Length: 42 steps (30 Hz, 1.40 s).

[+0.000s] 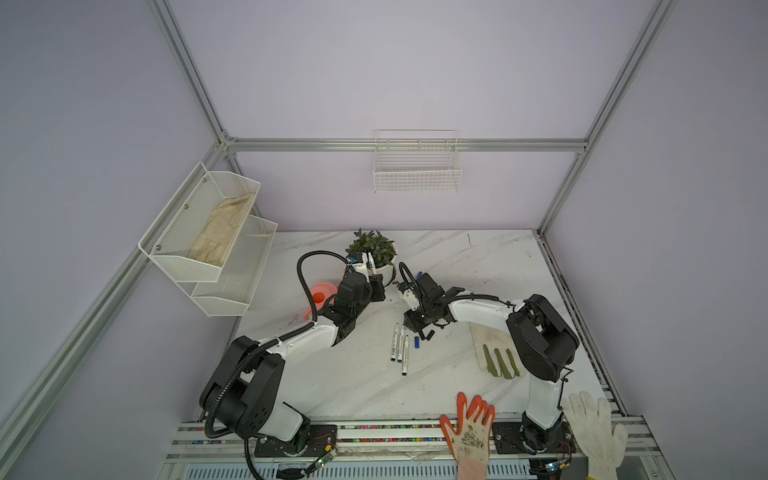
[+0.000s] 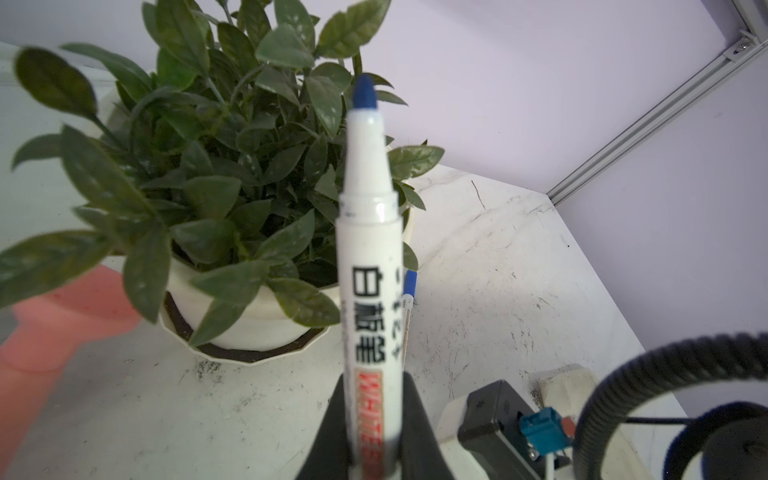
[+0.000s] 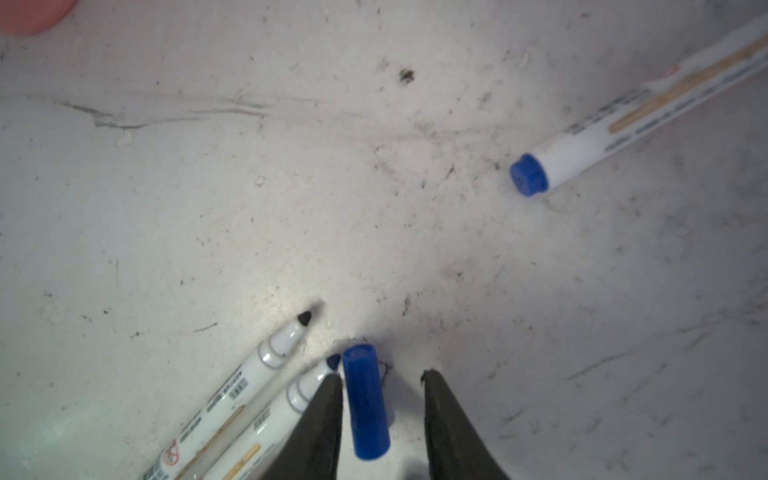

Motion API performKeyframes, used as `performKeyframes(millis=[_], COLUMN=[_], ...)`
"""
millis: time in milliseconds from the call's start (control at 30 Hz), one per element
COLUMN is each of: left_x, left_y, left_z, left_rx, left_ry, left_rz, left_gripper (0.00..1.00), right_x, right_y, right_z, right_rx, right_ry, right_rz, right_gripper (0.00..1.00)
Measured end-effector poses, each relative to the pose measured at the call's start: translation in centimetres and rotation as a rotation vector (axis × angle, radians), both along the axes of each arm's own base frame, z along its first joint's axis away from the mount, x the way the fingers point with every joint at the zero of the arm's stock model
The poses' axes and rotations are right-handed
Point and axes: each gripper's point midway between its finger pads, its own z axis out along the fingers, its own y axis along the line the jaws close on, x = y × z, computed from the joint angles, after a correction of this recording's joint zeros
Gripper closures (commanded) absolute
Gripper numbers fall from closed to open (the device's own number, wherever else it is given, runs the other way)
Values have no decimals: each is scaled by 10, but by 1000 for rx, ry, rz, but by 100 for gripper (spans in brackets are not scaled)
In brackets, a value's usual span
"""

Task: Insert the pens into the pen caps
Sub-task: 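Lower the right gripper onto a loose blue cap and grasp it, then lift the blue cap with the right gripper and bring it above the marker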

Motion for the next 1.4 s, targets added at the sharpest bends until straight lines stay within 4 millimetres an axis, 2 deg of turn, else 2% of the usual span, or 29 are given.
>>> performKeyframes(millis=[433, 567, 767, 933, 1000, 1033, 1100, 1200, 1267, 1300, 1333, 1400], left_x=[-3, -4, -10, -16, -21, -24, -32, -46, -54, -57, -60, -63], left_y=[-3, -5, -9, -21, -30, -35, -47, -67, -78, -82, -86, -90], left_z=[-3, -2, -5, -4, -4, -4, -4, -5, -3, -2, -2, -1], left_rx=[9, 22, 52, 83, 102, 113, 134, 164, 175, 178, 181, 181], left_ry=[4, -3, -9, -28, -37, -44, -58, -80, -99, -106, -115, -122], left_rz=[-21, -33, -61, -127, -169, -195, -252, -344, -399, -419, -438, -460], left_gripper=[100, 100, 100, 100, 100, 100, 100, 100, 100, 100, 100, 100], right_x=[6, 7, 9, 13, 20, 26, 43, 77, 97, 103, 107, 106], right_y=[5, 6, 6, 3, -3, -7, -20, -49, -73, -80, -82, -72], right_z=[-8, -9, -9, -5, 3, 12, 46, 126, 187, 209, 229, 250], right_rx=[-115, -169, -210, -202, -171, -132, -4, 277, 479, 558, 634, 739], right_ry=[-47, -70, -91, -90, -91, -97, -131, -241, -348, -388, -417, -426], right_rz=[14, 23, 26, 2, -35, -64, -148, -299, -378, -396, -395, -354], right_gripper=[69, 78, 100, 100, 100, 100, 100, 100, 100, 100, 100, 100])
